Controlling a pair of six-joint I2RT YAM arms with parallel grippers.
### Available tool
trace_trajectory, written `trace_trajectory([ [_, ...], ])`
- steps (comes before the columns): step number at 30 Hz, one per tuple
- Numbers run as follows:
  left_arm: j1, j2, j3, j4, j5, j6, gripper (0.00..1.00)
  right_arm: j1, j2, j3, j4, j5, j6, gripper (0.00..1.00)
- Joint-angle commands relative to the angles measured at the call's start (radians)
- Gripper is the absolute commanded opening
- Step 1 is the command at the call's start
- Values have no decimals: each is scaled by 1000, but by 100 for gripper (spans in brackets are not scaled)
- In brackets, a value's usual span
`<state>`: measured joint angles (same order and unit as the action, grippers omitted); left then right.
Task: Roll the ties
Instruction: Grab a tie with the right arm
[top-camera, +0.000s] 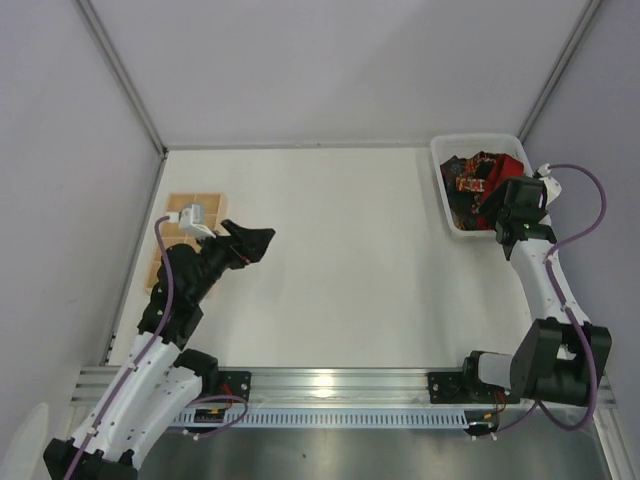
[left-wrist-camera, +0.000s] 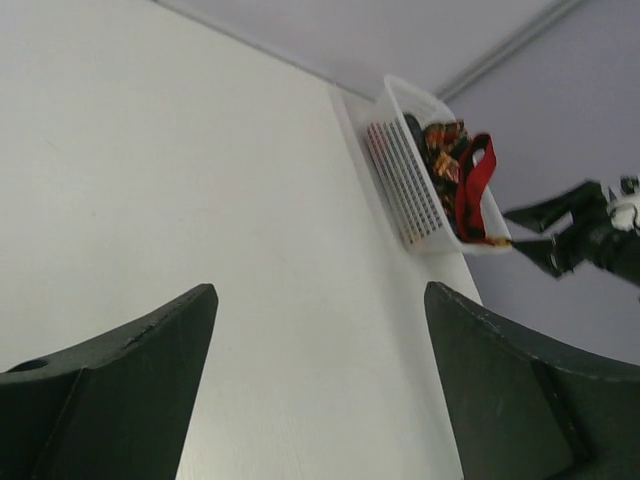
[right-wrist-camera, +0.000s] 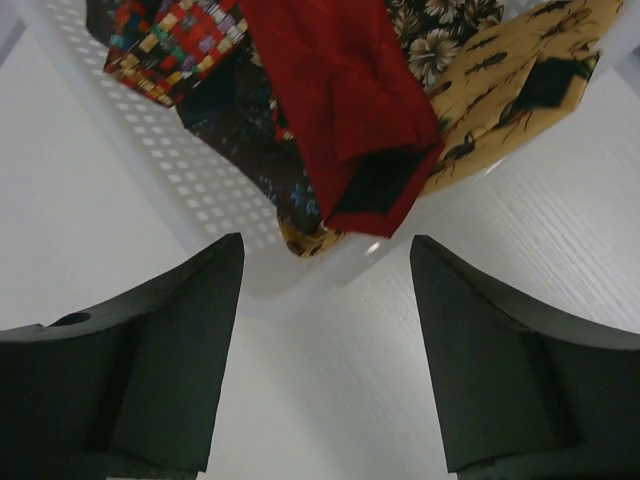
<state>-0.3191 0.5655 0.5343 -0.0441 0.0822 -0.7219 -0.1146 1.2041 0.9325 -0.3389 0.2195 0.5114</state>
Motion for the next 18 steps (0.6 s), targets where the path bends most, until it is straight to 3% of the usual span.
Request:
trace_trajectory([
  [1,-21,85,70,-25,207,59,91,-30,103,104,75,10,-79,72],
  [5,-37,109,85,-60,252,111,91,-69,243,152,167,-12,-114,68],
  [9,-110,132,154,-97,248,156,91,-88,378,261,124,-45,-154,59],
  [18,-224,217,274,-137,232,208,92,-97,437,296,124,-66,-189,57],
])
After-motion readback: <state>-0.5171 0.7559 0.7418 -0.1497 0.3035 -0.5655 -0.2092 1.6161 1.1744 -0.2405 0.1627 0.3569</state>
